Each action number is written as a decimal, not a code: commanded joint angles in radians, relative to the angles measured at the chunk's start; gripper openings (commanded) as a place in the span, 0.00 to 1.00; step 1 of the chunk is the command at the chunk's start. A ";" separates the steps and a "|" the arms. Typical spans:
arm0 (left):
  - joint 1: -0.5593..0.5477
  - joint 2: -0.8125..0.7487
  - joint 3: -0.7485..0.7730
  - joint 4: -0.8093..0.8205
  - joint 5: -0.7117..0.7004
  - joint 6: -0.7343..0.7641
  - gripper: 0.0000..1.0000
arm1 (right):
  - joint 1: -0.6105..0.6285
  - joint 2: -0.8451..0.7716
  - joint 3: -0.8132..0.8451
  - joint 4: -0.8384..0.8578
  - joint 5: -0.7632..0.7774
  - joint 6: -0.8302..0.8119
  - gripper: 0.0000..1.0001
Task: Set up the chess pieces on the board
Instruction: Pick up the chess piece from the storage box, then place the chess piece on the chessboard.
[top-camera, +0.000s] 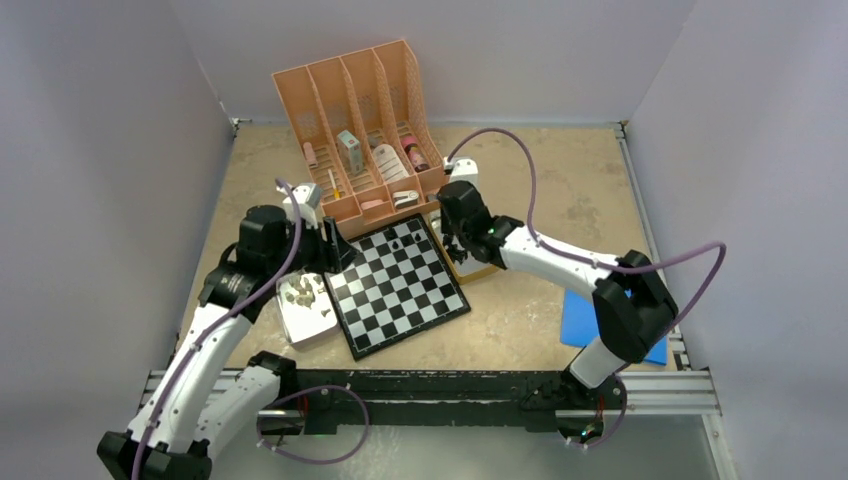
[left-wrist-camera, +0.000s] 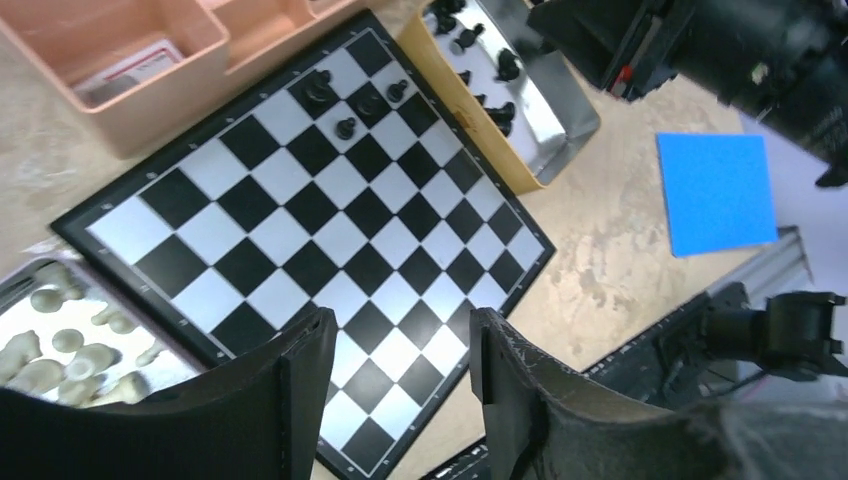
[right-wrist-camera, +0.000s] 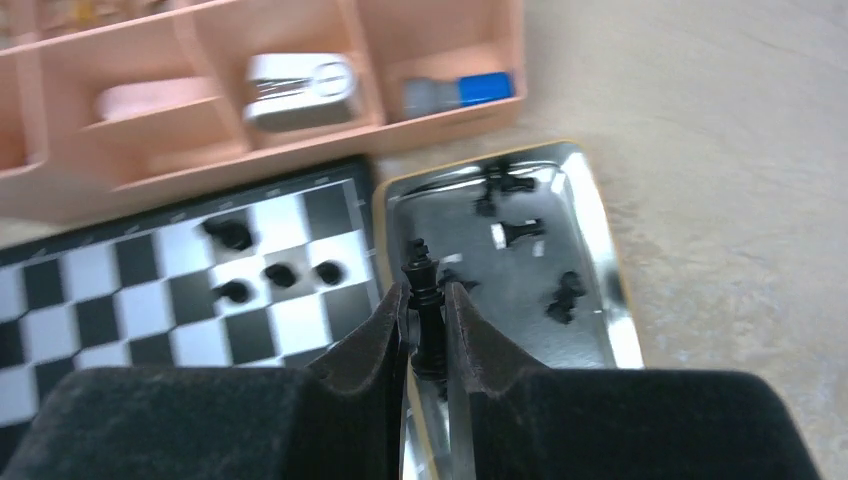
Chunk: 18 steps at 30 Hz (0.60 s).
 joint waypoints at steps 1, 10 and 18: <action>0.007 0.083 0.084 0.057 0.167 -0.072 0.49 | 0.116 -0.111 -0.068 0.180 -0.021 -0.121 0.15; 0.007 0.250 0.195 0.124 0.320 -0.157 0.50 | 0.225 -0.303 -0.278 0.556 -0.266 -0.239 0.13; 0.007 0.365 0.249 0.212 0.521 -0.191 0.46 | 0.273 -0.390 -0.380 0.699 -0.338 -0.294 0.15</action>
